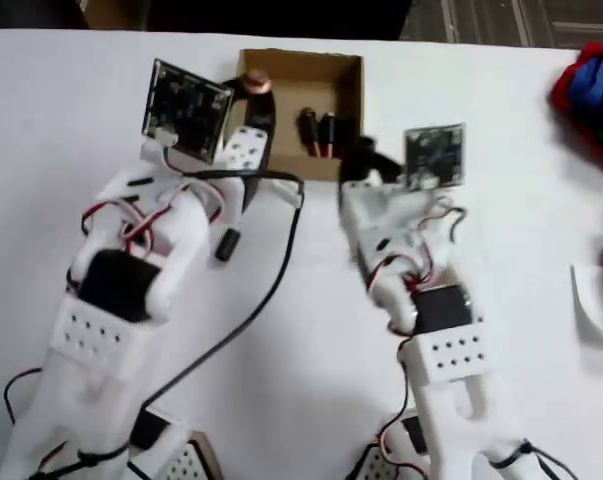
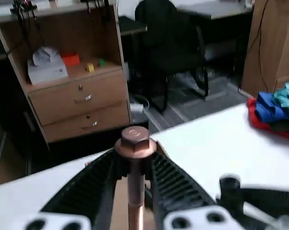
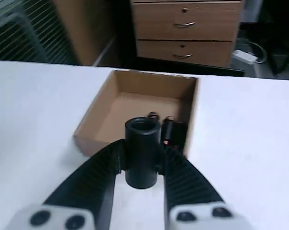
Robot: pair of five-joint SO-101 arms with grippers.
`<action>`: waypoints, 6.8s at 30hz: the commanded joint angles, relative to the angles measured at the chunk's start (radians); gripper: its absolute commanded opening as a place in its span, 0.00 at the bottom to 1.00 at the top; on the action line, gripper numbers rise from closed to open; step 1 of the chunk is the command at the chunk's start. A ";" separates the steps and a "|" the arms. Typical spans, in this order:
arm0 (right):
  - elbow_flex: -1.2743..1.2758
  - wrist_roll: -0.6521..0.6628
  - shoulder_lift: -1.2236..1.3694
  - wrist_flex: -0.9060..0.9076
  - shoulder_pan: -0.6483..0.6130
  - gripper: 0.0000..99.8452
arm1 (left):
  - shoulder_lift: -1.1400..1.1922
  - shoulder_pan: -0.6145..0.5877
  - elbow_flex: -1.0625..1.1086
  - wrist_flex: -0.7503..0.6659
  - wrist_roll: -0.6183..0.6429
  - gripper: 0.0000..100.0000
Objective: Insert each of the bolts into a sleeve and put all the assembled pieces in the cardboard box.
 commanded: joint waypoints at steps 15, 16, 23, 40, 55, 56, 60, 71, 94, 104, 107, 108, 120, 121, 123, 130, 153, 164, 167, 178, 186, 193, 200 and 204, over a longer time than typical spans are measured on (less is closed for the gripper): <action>0.032 0.106 -0.033 -0.148 -0.199 0.02 | -0.012 0.009 -0.030 0.009 0.204 0.03; 0.032 0.149 -0.033 -0.148 -0.211 0.02 | -0.012 0.009 -0.030 0.017 0.258 0.03; 0.032 0.173 -0.033 -0.148 -0.217 0.02 | -0.011 -0.034 -0.038 0.057 0.557 0.03; 0.032 0.173 -0.041 -0.148 -0.220 0.02 | 0.109 -0.026 -0.039 0.002 0.559 0.03; 0.031 0.175 -0.041 -0.145 -0.223 0.02 | 0.120 -0.003 -0.039 0.000 0.557 0.03; 0.031 0.175 -0.041 -0.145 -0.223 0.02 | 0.121 0.006 -0.039 -0.012 0.557 0.03; 0.031 0.175 -0.041 -0.143 -0.223 0.02 | 0.124 0.038 -0.033 -0.049 0.454 0.03; 0.029 0.175 -0.041 -0.147 -0.216 0.02 | 0.123 0.051 0.015 -0.038 0.410 0.03; 0.018 0.181 -0.039 -0.148 -0.214 0.02 | -0.018 0.026 0.134 0.095 0.399 0.19; 0.021 0.176 -0.033 -0.148 -0.216 0.02 | -0.207 -0.069 0.142 0.089 0.330 0.17; 0.021 0.175 -0.033 -0.148 -0.216 0.02 | -0.213 -0.080 0.151 0.089 0.330 0.17; 0.021 0.175 -0.033 -0.148 -0.216 0.02 | -0.213 -0.081 0.151 0.089 0.330 0.17; -0.029 0.175 0.008 0.013 -0.145 0.02 | -0.213 -0.410 0.194 0.095 0.299 0.17; -0.066 0.175 0.039 0.036 -0.131 0.02 | -0.213 -0.443 0.203 0.097 0.256 0.17; -0.178 0.175 0.134 0.097 -0.107 0.02 | -0.213 -0.491 0.226 0.100 0.150 0.17; -0.898 0.173 0.687 0.552 -0.074 0.02 | -0.213 -0.545 0.401 0.094 -0.051 0.17; -2.414 -0.081 1.810 0.940 0.010 0.02 | -0.212 -0.427 0.866 -0.295 0.017 0.17; -2.363 -0.181 1.972 0.647 -0.001 0.02 | -0.212 -0.439 0.967 -0.425 0.023 0.17; -2.358 -0.186 2.009 0.595 -0.013 0.02 | -0.212 -0.445 0.966 -0.431 0.023 0.17; -2.357 -0.181 2.144 0.424 -0.038 0.02 | -0.212 -0.437 0.963 -0.433 0.023 0.17; -2.357 -0.181 2.175 0.452 -0.027 0.02 | -0.212 -0.437 0.966 -0.433 0.021 0.17; -2.357 -0.181 2.190 0.464 -0.027 0.02 | -0.212 -0.439 0.966 -0.433 0.021 0.17; -2.357 -0.181 2.215 0.466 -0.025 0.02 | -0.212 -0.440 0.966 -0.433 0.021 0.17; -2.357 -0.180 2.216 0.463 -0.024 0.02 | -0.212 -0.442 0.966 -0.433 0.021 0.17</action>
